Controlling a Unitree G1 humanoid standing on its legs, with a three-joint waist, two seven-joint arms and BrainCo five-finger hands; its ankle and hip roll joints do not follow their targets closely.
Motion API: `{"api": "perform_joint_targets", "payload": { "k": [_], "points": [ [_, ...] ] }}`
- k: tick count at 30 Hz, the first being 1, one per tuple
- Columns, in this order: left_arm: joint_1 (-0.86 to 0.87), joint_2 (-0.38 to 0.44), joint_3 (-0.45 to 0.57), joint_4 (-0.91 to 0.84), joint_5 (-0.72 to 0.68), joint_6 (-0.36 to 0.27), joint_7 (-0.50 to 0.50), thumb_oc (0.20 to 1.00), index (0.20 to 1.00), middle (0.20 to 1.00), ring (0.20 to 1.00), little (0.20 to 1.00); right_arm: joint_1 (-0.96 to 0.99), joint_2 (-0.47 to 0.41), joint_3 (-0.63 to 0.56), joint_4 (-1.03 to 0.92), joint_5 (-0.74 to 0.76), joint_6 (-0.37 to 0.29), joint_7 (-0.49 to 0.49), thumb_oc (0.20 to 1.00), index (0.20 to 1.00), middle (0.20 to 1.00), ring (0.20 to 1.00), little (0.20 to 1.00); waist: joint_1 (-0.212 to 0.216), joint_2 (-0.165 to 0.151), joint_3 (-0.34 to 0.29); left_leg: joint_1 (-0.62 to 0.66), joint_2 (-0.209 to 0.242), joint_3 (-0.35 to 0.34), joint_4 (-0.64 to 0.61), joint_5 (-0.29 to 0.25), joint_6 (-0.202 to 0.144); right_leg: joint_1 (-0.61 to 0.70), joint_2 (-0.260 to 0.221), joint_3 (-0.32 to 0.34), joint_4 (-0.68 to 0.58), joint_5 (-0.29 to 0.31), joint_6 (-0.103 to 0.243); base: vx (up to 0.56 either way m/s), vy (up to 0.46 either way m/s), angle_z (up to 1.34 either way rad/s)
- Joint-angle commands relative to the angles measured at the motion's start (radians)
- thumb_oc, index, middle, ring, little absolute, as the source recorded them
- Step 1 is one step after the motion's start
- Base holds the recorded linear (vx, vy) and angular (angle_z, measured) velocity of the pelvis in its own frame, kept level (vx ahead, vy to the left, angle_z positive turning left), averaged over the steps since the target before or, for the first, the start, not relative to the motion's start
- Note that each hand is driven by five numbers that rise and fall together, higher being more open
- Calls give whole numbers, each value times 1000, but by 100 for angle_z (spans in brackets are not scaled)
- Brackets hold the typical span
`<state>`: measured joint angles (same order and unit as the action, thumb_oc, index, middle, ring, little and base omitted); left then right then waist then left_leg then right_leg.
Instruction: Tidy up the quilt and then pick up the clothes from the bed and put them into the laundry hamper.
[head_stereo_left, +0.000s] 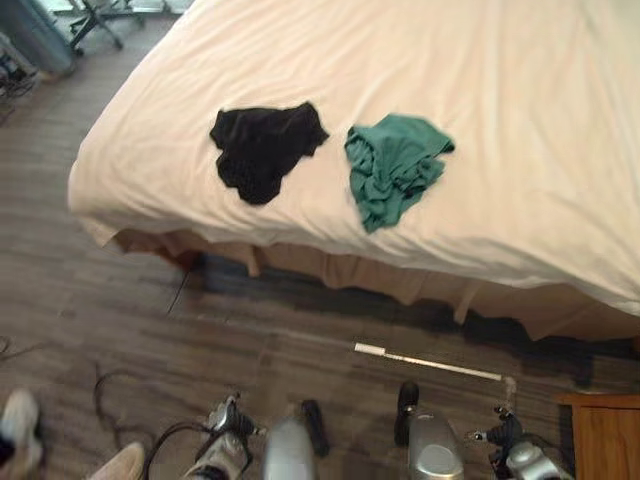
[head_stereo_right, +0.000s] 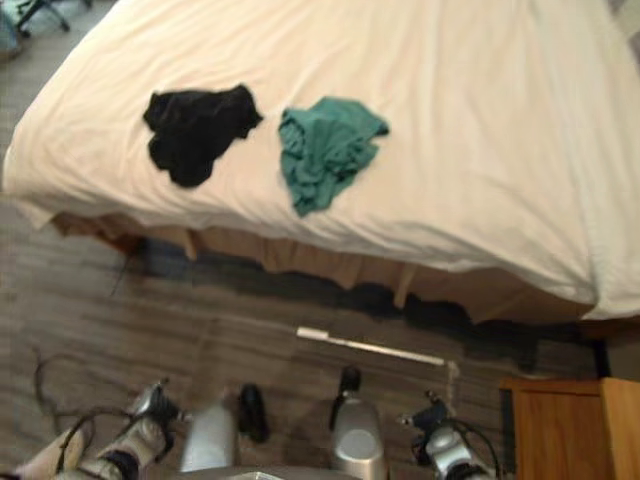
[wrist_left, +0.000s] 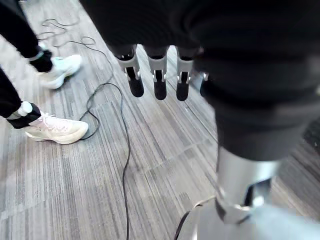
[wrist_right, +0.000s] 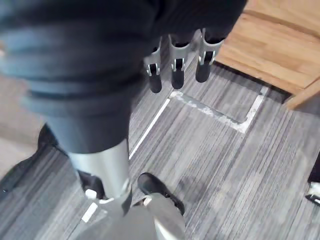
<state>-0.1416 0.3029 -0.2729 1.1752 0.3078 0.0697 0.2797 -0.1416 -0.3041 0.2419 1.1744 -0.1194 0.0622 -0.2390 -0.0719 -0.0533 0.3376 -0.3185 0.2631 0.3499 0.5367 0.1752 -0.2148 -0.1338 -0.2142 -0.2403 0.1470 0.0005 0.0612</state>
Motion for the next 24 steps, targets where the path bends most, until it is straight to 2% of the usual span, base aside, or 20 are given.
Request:
{"api": "perform_joint_targets", "payload": {
  "k": [1, 2, 3, 4, 5, 6, 7, 8, 9, 10, 11, 12, 15, 16, 17, 19, 21, 24],
  "points": [
    [-13, 9, 2, -6, -19, -29, 31, 1000, 1000, 1000, 1000, 1000, 22, -28, 49, -93, -32, -4, -4, 1000, 1000, 1000, 1000, 1000, -2, 46, -13, 138, 74, -5, -272, -142, 7, 41, -15, -35, -141, -15, 122, 267, 663, -164],
    [-14, 7, 6, 12, -22, -26, 38, 1000, 1000, 1000, 1000, 1000, 23, -22, 51, -92, -31, -6, -3, 1000, 1000, 1000, 1000, 1000, 11, 56, -29, 173, 130, -63, -474, -65, -14, 34, -46, 21, -144, -11, 160, 437, 1042, -156],
    [-15, 2, 0, 27, -21, -30, 43, 1000, 1000, 1000, 1000, 1000, 33, -20, 43, -85, -31, -8, -3, 1000, 1000, 1000, 1000, 1000, 20, 56, -50, 179, 207, -129, -576, 14, -46, 37, -88, 73, -147, -15, 192, 413, 1062, -71],
    [-23, 3, -15, 39, 1, -30, 43, 1000, 1000, 1000, 1000, 1000, 42, -22, 24, -73, -22, -10, -4, 1000, 1000, 1000, 1000, 1000, 14, 56, -61, 169, 245, -135, -601, 44, -47, 44, -123, 82, -153, -9, 201, 411, 1006, -81],
    [-16, 2, -30, 46, 32, -27, 29, 1000, 1000, 1000, 1000, 1000, 59, -15, -4, -62, -6, -10, 3, 1000, 1000, 1000, 1000, 1000, 5, 71, -91, 174, 258, -122, -602, 40, -47, 64, -152, 92, -165, 3, 201, 249, 626, -95],
    [-15, 1, -30, 46, 33, -27, 29, 1000, 1000, 1000, 1000, 1000, 61, -16, -4, -62, -6, -10, 4, 1000, 1000, 1000, 1000, 1000, 8, 71, -92, 175, 258, -120, -602, 38, -47, 64, -152, 94, -167, 3, 201, 306, 662, -88],
    [-11, 8, -59, 34, 73, -28, 16, 1000, 1000, 1000, 1000, 1000, 92, -3, -43, -49, 11, -8, 2, 1000, 1000, 1000, 1000, 1000, 4, 76, -106, 173, 246, -120, -585, 15, -47, 73, -194, 87, -159, 38, 201, 228, 423, -59],
    [-22, 18, -78, 25, 86, -29, 10, 1000, 1000, 1000, 1000, 1000, 103, 2, -61, -47, 20, -6, 3, 1000, 1000, 1000, 1000, 1000, 0, 64, -104, 156, 218, -135, -552, -8, -47, 82, -219, 97, -147, 71, 201, 337, 654, -7],
    [-42, 39, -81, 13, 82, -26, 3, 1000, 1000, 1000, 1000, 1000, 80, 14, -54, -46, 15, 7, 2, 1000, 1000, 1000, 1000, 1000, 10, 37, -76, 158, 184, -115, -491, -80, -47, 38, -279, 69, -76, 189, 201, 169, 490, 43],
    [-40, 50, -79, 2, 81, -27, 4, 1000, 1000, 1000, 1000, 1000, 68, 21, -43, -53, 15, 7, 4, 1000, 1000, 1000, 1000, 1000, 27, 34, -65, 168, 176, -78, -467, -101, -38, 16, -322, -33, -42, 220, 201, 108, 563, -1],
    [-37, 57, -77, -19, 78, -30, 5, 1000, 1000, 1000, 1000, 1000, 52, 25, -25, -66, 16, 4, 3, 1000, 1000, 1000, 1000, 1000, 39, 33, -61, 183, 153, -38, -455, -118, -20, 7, -331, -128, -5, 200, 198, 55, 579, -67],
    [-38, 61, -78, -25, 69, -29, 2, 1000, 1000, 1000, 1000, 1000, 44, 27, -14, -85, 21, -5, 3, 1000, 1000, 1000, 1000, 1000, 21, 24, -55, 202, 113, -23, -459, -126, 1, -16, -277, -129, 41, 158, 175, 125, 620, -113],
    [-42, 67, -69, -27, 62, -20, -23, 1000, 1000, 1000, 1000, 1000, 55, 31, -24, -114, 73, -17, 0, 1000, 1000, 1000, 1000, 1000, -30, 12, -50, 274, 23, -11, -512, -130, 37, -66, -26, 21, 24, 29, 160, 158, 462, -62],
    [-42, 67, -69, -27, 62, -20, -23, 1000, 1000, 1000, 1000, 1000, 55, 31, -24, -114, 73, -17, 0, 1000, 1000, 1000, 1000, 1000, -28, 12, -50, 276, 24, -8, -516, -126, 37, -66, -25, 23, 22, 32, 159, 166, 352, -30],
    [-54, 67, -64, -8, 57, -18, -31, 1000, 1000, 1000, 1000, 1000, 60, 26, -32, -130, 107, -28, -5, 1000, 1000, 1000, 1000, 1000, -50, 4, -51, 306, -29, -13, -548, -140, 58, -55, 62, 82, -18, 9, 139, 124, 249, 34],
    [-67, 82, -56, 6, 60, -18, -36, 1000, 1000, 1000, 1000, 1000, 68, 20, -48, -149, 133, -33, -7, 1000, 1000, 1000, 1000, 1000, -65, -2, -56, 313, -69, -28, -555, -156, 76, -48, 88, 136, -54, 9, 126, 105, 199, 59],
    [-60, 95, -24, 27, 48, -17, -31, 1000, 1000, 1000, 1000, 1000, 68, 12, -72, -136, 159, -32, -20, 1000, 1000, 1000, 1000, 1000, -61, -8, -75, 305, -91, -31, -543, -167, 82, -14, 75, 142, -101, 22, 122, 57, 63, 30],
    [-31, 110, 32, 35, 17, -17, -22, 1000, 1000, 1000, 1000, 1000, 71, -17, -110, -119, 169, -33, -32, 1000, 1000, 1000, 1000, 1000, -54, -5, -92, 305, -99, -22, -510, -188, 83, 25, 69, 135, -139, 29, 124, 69, 14, 5]
  ]
}}
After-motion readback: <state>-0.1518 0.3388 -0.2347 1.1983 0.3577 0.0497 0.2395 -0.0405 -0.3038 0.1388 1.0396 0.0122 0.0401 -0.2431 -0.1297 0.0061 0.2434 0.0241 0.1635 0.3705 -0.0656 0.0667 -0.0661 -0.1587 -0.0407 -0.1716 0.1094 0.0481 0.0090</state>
